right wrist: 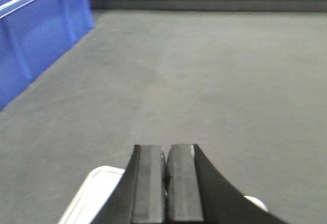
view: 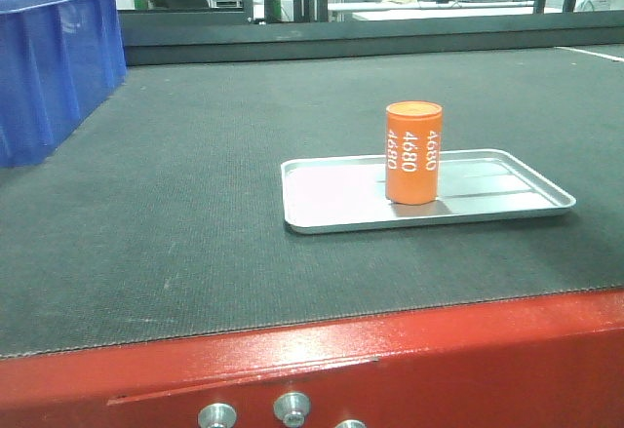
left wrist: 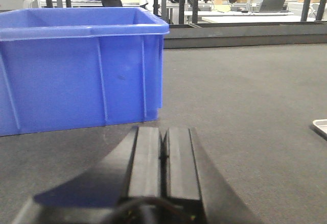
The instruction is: Grab orange capacitor from left shelf to right conveyor
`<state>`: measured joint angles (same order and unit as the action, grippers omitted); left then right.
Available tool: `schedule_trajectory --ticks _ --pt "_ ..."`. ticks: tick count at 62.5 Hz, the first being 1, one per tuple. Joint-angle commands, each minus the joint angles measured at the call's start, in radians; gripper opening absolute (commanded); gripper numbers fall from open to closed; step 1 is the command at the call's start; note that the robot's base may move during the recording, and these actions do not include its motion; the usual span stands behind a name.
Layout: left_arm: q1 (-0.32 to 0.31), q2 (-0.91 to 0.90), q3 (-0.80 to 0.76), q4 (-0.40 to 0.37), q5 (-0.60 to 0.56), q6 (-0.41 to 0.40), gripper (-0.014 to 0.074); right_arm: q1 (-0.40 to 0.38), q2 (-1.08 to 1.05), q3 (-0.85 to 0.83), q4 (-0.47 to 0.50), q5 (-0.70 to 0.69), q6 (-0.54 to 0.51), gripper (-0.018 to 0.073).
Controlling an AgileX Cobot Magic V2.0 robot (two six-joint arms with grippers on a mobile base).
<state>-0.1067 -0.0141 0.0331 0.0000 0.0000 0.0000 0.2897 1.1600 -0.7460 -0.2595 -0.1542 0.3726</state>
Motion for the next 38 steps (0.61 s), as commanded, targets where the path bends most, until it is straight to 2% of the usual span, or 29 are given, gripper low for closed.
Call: schedule_trajectory --ticks 1,14,17,38 --pt "0.002 0.010 -0.008 -0.005 -0.090 0.000 -0.0105 -0.066 -0.116 -0.030 0.004 -0.028 0.002 0.0049" --pt "0.002 0.010 -0.008 -0.005 -0.090 0.000 -0.0105 -0.286 -0.360 0.035 0.003 0.105 0.002 0.0056" --pt "0.002 0.010 -0.008 -0.005 -0.090 0.000 -0.0105 -0.313 -0.416 0.072 0.003 0.110 0.002 0.0056" --pt "0.002 0.010 -0.008 -0.005 -0.090 0.000 -0.0105 -0.322 -0.920 0.486 0.004 0.060 0.006 0.0056"
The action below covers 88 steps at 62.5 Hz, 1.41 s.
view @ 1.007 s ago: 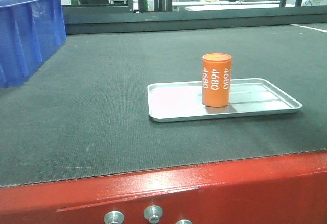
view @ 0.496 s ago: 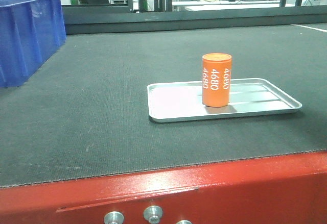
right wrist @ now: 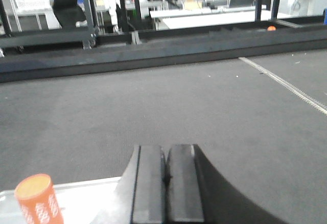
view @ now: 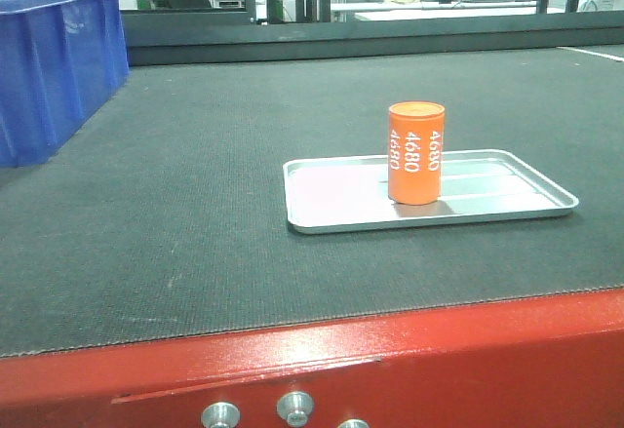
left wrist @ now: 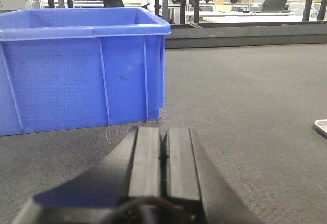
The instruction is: Grab orange capacitor from left shelf to right conveyor
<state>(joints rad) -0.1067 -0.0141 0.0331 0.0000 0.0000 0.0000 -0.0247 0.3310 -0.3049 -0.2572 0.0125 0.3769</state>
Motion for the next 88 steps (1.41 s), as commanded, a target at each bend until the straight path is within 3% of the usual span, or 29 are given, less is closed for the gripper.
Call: schedule_trajectory --ticks 1,17,24,30,36,40,57,88 --pt "0.002 0.010 -0.008 -0.005 -0.090 0.000 -0.0105 -0.008 -0.118 0.067 0.001 -0.107 0.002 0.0056" --pt "0.002 0.010 -0.008 -0.005 -0.090 0.000 -0.0105 -0.008 -0.235 0.232 0.004 -0.130 0.033 0.0056" --pt "0.002 0.010 -0.008 -0.005 -0.090 0.000 -0.0105 -0.008 -0.235 0.262 0.032 -0.230 0.031 0.0056" --pt "0.002 0.010 -0.008 -0.005 -0.090 0.000 -0.0105 -0.007 -0.249 0.283 0.127 -0.243 -0.089 0.0056" --pt "0.002 0.010 -0.008 -0.005 -0.090 0.000 -0.0105 -0.007 -0.284 0.286 0.205 -0.183 -0.258 0.0056" --pt "0.002 0.010 -0.008 0.000 -0.090 0.000 -0.0105 -0.007 -0.303 0.286 0.240 -0.135 -0.310 0.0056" --pt "0.002 0.010 -0.008 -0.005 -0.090 0.000 -0.0105 -0.007 -0.361 0.339 0.257 -0.073 -0.284 0.0056" --pt "0.002 0.010 -0.008 -0.005 -0.090 0.000 -0.0105 0.011 -0.361 0.339 0.257 -0.142 -0.281 0.0056"
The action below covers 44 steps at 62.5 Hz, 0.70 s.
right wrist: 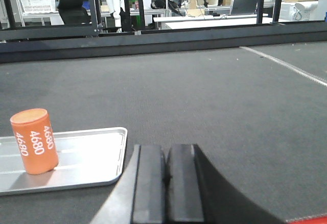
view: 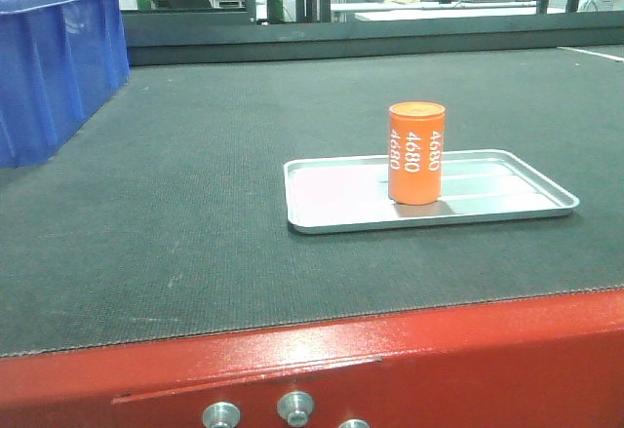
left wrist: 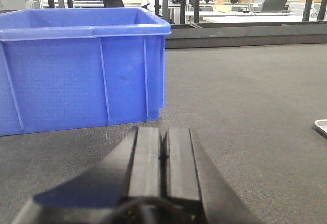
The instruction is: Grab orange capacitor from left shelf to right conveyor
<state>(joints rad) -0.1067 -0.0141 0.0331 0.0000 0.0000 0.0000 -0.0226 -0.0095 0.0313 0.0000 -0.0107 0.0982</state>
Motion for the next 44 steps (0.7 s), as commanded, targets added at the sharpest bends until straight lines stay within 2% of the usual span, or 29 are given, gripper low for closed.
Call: schedule_trajectory --ticks 1,8,44 --pt "0.002 0.010 -0.008 -0.005 -0.090 0.000 -0.0105 0.013 -0.021 0.002 0.000 -0.126 -0.002 0.0056" --pt "0.002 0.010 -0.008 -0.005 -0.090 0.000 -0.0105 0.036 -0.021 0.002 -0.007 -0.135 -0.002 0.0056" --pt "0.002 0.010 -0.008 -0.005 -0.090 0.000 -0.0105 0.037 -0.021 0.002 -0.007 -0.131 -0.002 0.0056"
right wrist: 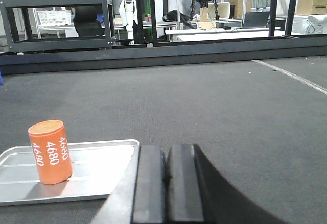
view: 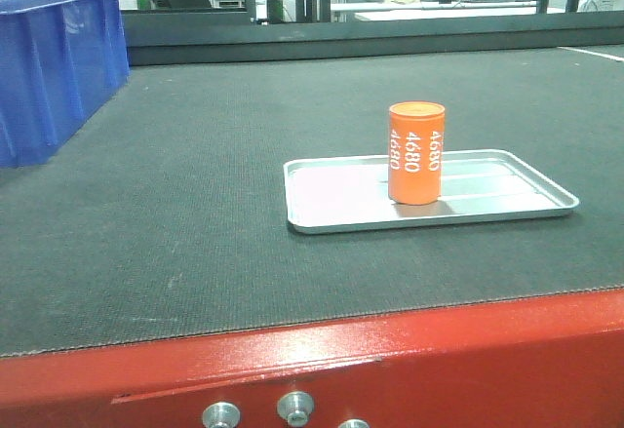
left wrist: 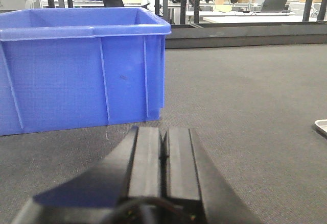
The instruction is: Grab orange capacitor from left shelf to right conveyor
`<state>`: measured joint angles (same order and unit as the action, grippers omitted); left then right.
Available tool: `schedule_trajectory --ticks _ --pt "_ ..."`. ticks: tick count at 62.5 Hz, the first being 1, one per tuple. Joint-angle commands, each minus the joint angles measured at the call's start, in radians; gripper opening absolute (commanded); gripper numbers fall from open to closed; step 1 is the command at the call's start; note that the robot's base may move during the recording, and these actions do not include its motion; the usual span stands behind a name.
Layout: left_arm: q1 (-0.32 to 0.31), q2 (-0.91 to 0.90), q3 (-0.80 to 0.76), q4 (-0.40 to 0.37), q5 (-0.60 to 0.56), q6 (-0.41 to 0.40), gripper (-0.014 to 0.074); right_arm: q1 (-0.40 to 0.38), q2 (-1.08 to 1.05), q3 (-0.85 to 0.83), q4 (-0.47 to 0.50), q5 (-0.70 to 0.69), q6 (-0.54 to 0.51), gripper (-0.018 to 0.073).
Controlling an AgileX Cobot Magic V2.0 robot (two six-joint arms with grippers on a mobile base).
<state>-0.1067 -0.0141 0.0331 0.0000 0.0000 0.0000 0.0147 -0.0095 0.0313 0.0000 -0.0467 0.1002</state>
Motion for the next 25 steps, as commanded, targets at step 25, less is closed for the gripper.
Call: schedule_trajectory --ticks 25 --pt "0.002 0.010 -0.008 -0.005 -0.090 0.000 -0.0105 0.000 -0.021 0.002 -0.007 -0.095 -0.004 0.0056"
